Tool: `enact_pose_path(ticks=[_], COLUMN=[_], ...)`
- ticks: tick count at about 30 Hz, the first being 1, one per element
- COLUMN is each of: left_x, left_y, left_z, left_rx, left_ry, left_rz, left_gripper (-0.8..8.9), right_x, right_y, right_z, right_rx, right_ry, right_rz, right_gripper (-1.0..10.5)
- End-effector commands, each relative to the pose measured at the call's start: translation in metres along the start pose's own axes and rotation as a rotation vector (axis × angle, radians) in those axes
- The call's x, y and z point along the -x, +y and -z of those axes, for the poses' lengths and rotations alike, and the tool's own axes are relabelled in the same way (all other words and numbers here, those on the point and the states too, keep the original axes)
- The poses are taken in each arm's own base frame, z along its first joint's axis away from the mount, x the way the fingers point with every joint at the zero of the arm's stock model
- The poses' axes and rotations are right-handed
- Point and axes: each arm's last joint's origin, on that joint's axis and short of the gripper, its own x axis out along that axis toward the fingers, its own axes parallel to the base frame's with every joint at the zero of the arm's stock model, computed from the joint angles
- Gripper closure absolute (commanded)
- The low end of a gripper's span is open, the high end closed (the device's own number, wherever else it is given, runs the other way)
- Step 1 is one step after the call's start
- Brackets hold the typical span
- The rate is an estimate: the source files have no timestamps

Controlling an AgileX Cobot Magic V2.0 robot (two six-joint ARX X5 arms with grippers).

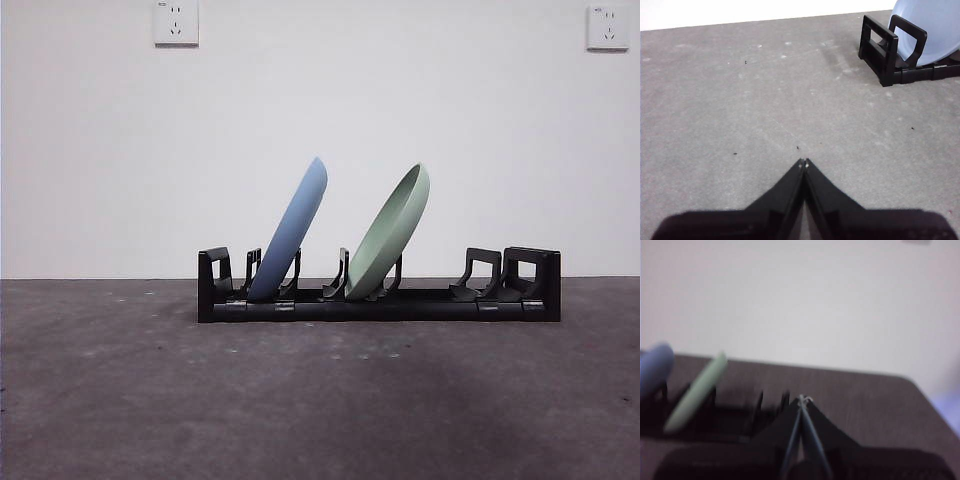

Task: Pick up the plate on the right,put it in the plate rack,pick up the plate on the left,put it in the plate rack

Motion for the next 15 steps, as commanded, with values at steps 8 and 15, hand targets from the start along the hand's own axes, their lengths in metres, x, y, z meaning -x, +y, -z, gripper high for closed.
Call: enact_pose_path(ticks=[8,15], left_x=[-0.001,-0.001], left_y=[0.000,0.000], left_z=[0.003,0.003], left_rx=[0.008,0.008], left_ry=[0.005,0.005], left_rz=[-0.003,-0.003], left_gripper=[8.17,8.17], right_x=[-0.013,-0.018], right_y=[0.012,0.016], right_z=[0.097,0.134], right_rx=[-0.059,-0.069], right_ry=[0.099,0.118], right_rz=[-0.006,-0.007], right_gripper=[9.5,9.5])
